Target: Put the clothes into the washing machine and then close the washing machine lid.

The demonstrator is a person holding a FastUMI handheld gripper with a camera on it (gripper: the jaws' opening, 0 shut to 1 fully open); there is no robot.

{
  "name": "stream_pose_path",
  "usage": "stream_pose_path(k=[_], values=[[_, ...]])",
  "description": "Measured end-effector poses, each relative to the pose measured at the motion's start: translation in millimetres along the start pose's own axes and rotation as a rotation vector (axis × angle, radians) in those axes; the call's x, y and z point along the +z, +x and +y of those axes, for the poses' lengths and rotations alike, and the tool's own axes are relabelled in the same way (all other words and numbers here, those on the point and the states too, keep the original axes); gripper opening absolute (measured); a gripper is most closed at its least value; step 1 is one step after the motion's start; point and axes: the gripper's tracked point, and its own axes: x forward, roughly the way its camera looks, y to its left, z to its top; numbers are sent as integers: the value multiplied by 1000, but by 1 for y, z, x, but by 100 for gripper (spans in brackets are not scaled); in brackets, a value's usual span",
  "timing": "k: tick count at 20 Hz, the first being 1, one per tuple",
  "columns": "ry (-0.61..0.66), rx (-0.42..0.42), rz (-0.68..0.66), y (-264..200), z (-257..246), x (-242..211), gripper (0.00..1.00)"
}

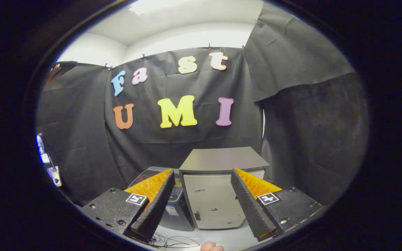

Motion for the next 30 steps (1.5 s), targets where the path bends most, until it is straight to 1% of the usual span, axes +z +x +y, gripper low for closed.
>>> stream_pose_path(k=[4, 11, 17, 23, 30], values=[[12, 20, -10, 1, -3, 4, 100], [25, 31, 15, 7, -1, -4, 100], [26, 45, 12, 15, 14, -2, 100], [2, 62, 8, 16, 28, -2, 100], [14, 55, 5, 17, 29, -1, 100]])
